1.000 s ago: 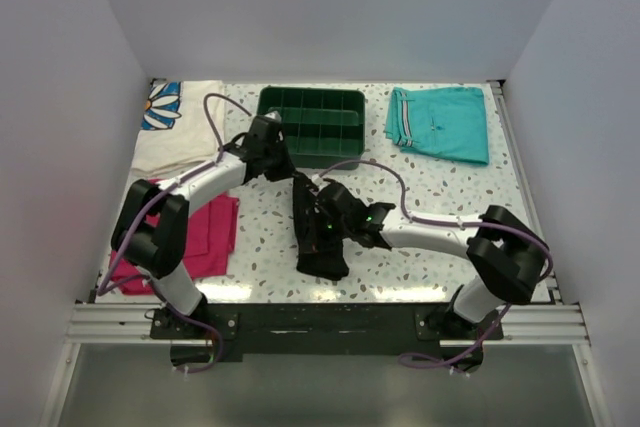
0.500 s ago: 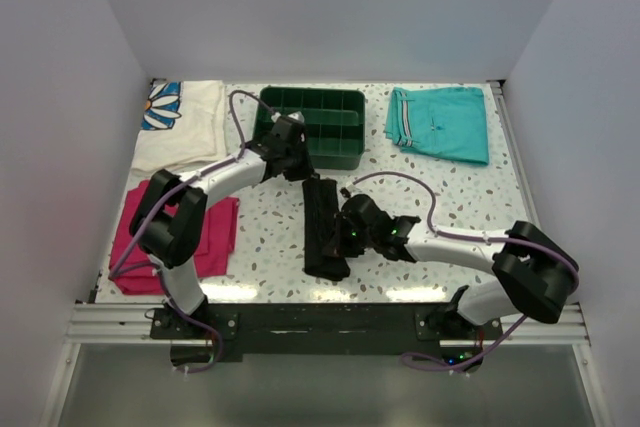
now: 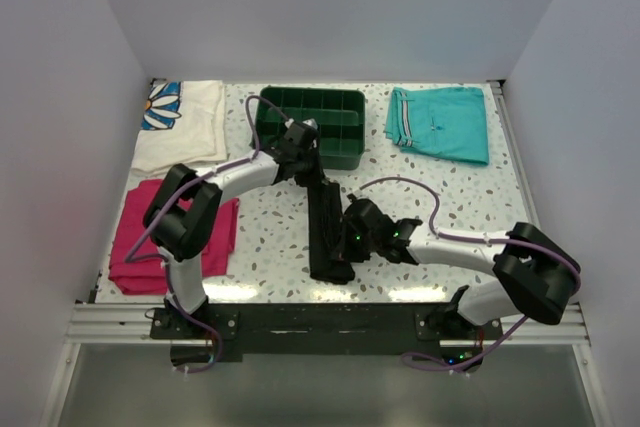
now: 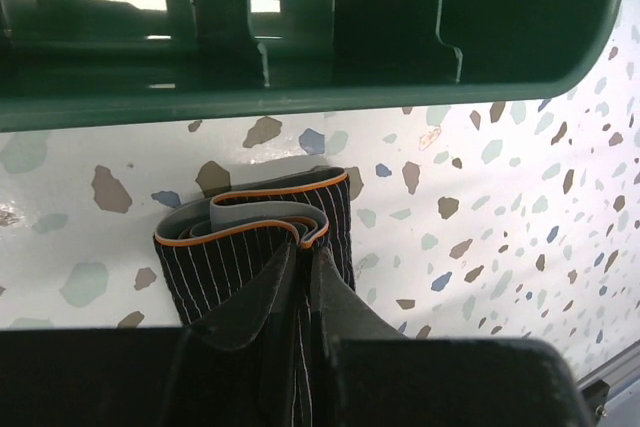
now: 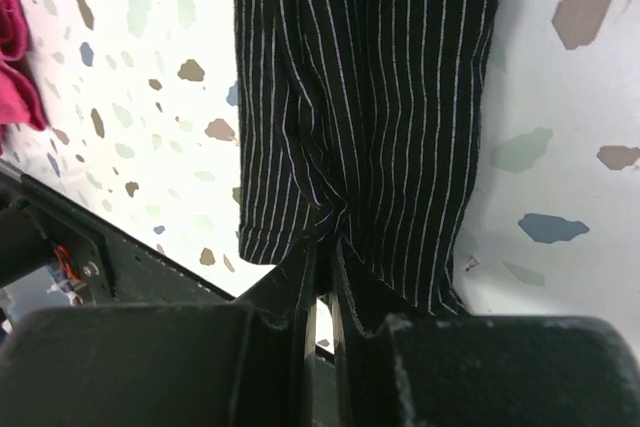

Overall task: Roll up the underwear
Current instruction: Fold the underwear at the center of the board.

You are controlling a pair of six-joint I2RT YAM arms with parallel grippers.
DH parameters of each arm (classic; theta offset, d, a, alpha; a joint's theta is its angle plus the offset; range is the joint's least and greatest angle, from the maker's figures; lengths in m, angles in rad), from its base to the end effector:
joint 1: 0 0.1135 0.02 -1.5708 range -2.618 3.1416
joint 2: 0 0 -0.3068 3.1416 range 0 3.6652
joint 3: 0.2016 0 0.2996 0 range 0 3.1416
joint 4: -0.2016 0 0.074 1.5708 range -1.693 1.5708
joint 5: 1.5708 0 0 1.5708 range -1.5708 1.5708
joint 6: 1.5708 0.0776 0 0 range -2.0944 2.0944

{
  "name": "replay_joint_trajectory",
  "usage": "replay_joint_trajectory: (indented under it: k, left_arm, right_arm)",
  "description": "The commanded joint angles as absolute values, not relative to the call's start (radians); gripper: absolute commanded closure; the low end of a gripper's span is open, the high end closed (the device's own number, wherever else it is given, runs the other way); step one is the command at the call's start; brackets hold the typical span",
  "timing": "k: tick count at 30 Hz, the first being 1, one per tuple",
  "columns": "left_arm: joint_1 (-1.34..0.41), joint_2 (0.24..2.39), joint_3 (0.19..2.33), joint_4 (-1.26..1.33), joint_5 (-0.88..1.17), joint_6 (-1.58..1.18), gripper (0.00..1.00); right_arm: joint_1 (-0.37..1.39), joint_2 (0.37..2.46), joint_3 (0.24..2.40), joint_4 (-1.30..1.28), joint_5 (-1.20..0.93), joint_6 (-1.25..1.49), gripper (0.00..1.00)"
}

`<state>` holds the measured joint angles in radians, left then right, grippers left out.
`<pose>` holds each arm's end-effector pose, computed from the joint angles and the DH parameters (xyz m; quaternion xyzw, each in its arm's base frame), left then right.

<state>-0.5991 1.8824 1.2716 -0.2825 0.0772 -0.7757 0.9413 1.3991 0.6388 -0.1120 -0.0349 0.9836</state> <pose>0.3962 -0.2778 0.1684 -0.0703 0.9399 -0.2388 0.2336 0.1857 0.2595 0.1409 0.0139 0.9394 0.2901 0.1821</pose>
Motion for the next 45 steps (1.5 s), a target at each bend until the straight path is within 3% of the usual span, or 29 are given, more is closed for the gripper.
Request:
replay_joint_trajectory:
  k: [1,13,27,29,30,32,35,37,39,42,44,45]
  left_arm:
    - [-0.609,1.859,1.296,-0.218,0.106,-0.802,1.00]
    - [-0.617,1.825,1.259,-0.155,0.156,-0.839,1.00]
    - [-0.634,1.902,1.295,-0.095,0.268,-0.868,1.00]
    - [-0.634,1.919,1.298,-0.086,0.287,-0.873,1.00]
    - [-0.634,1.927,1.301,-0.080,0.291,-0.873,1.00]
    - [-0.634,1.928,1.302,-0.078,0.291,-0.871,1.00]
    - [-0.632,1.931,1.305,-0.078,0.294,-0.870,1.00]
    - [-0.635,1.934,1.307,-0.074,0.302,-0.868,1.00]
    - [-0.635,1.939,1.312,-0.074,0.310,-0.867,1.00]
    - [-0.637,1.942,1.315,-0.074,0.316,-0.862,1.00]
    - [-0.637,1.942,1.315,-0.072,0.322,-0.862,1.00]
    - [-0.635,1.942,1.315,-0.072,0.322,-0.861,1.00]
  right_arm:
    - [0.942,1.362,0.624,-0.140,-0.002,1.005,1.00]
    - [0.942,1.301,0.604,-0.218,0.110,1.040,1.00]
    - [0.942,1.371,0.661,-0.316,0.141,1.048,0.99]
    - [0.940,1.350,0.652,-0.290,0.143,1.039,0.88]
    - [0.942,1.339,0.647,-0.279,0.143,1.034,0.74]
    - [0.940,1.298,0.638,-0.261,0.149,1.026,0.67]
    - [0.942,1.223,0.652,-0.316,0.185,1.017,0.65]
    - [0.940,1.177,0.666,-0.366,0.242,1.006,0.51]
    - [0.940,1.119,0.681,-0.421,0.308,0.996,0.46]
    - [0.928,1.068,0.695,-0.485,0.388,0.994,0.39]
    - [0.861,1.069,0.695,-0.494,0.367,0.977,0.42]
    - [0.827,1.084,0.698,-0.497,0.345,0.968,0.48]
